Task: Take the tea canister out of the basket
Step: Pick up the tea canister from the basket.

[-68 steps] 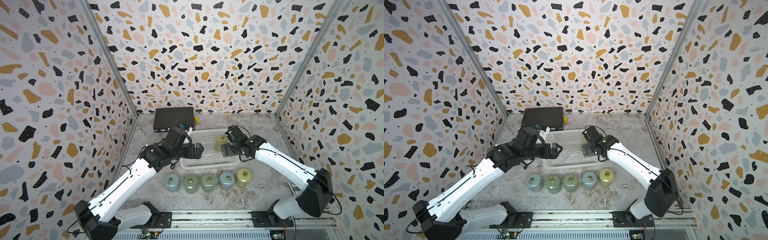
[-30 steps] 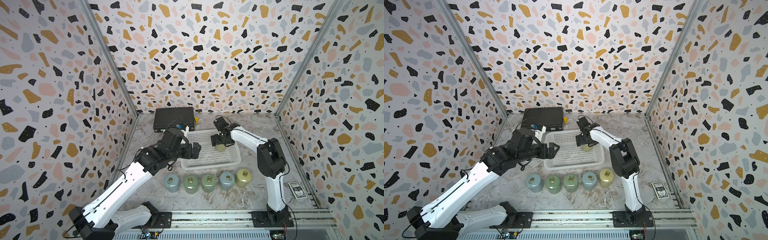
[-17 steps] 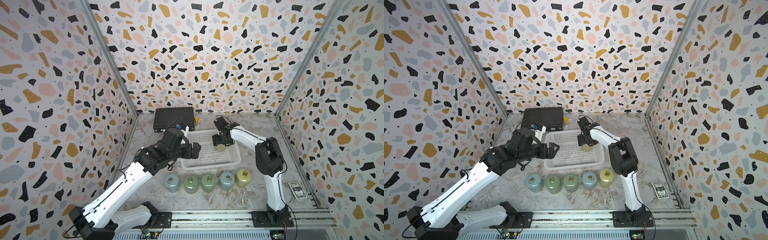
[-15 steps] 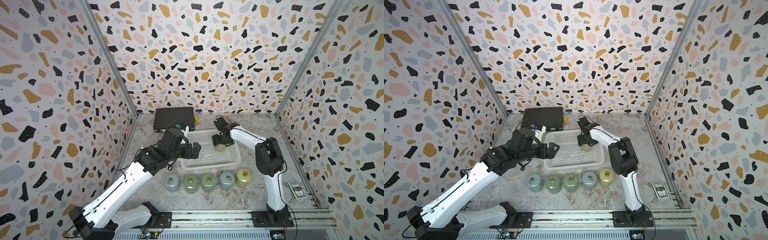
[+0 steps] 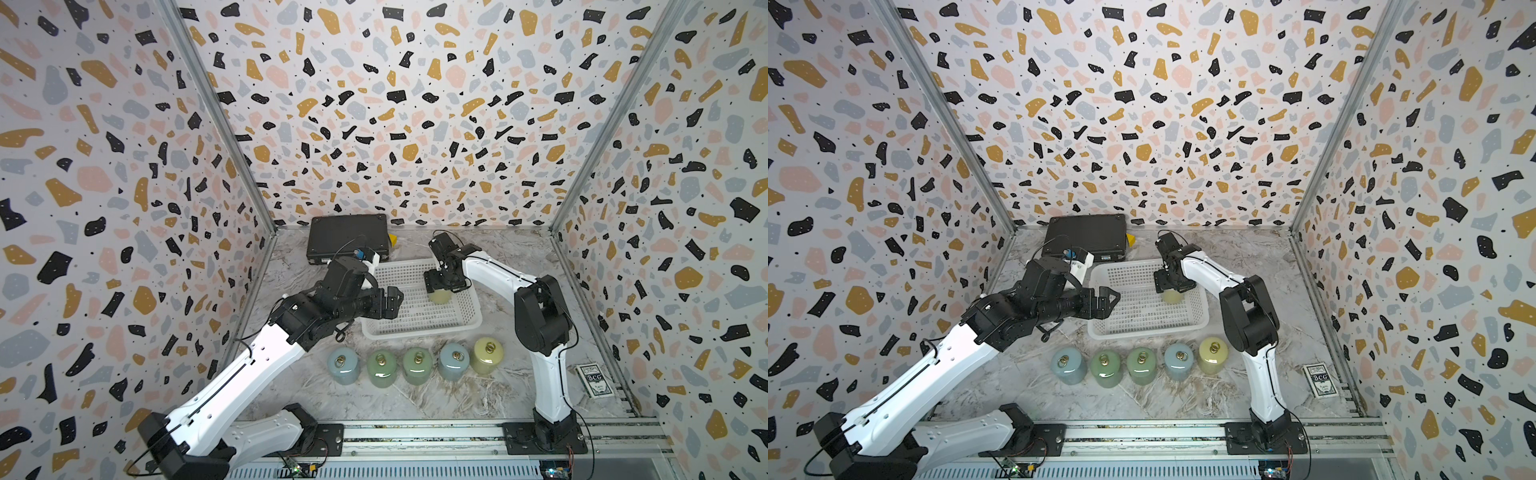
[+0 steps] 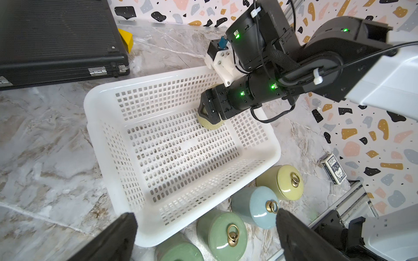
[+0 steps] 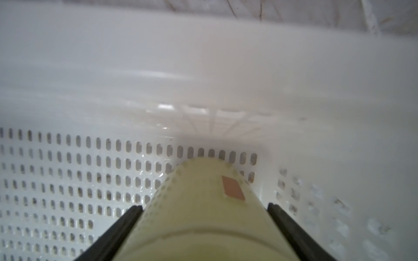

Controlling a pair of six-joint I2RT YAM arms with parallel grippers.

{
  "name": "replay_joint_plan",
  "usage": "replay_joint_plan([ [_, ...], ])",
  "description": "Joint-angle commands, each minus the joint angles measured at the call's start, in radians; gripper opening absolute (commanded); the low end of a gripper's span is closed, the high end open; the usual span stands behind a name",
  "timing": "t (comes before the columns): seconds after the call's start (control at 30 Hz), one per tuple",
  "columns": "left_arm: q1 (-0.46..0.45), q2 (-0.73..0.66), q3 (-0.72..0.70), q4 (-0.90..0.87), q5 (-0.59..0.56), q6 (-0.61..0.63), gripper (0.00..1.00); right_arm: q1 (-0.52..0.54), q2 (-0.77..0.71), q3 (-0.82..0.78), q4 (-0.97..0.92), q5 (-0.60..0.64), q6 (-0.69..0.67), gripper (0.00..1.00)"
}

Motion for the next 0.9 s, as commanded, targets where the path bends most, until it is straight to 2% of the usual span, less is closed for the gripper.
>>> replay_joint_plan([
  [0.0, -0.004, 0.000, -0.010, 0.045, 0.038, 0.014, 1.00, 0.001, -0.152, 0.007, -0.015, -0.009, 0.005, 0.77],
  [0.3, -0.005, 0.015, -0.010, 0.058, 0.085, 0.008, 1.00, 0.002, -0.289, -0.053, -0.047, 0.004, 0.012, 0.77],
  [0.87, -0.012, 0.101, 0.029, 0.095, 0.217, -0.002, 1.00, 0.001, -0.574, -0.221, -0.133, 0.121, 0.013, 0.78],
])
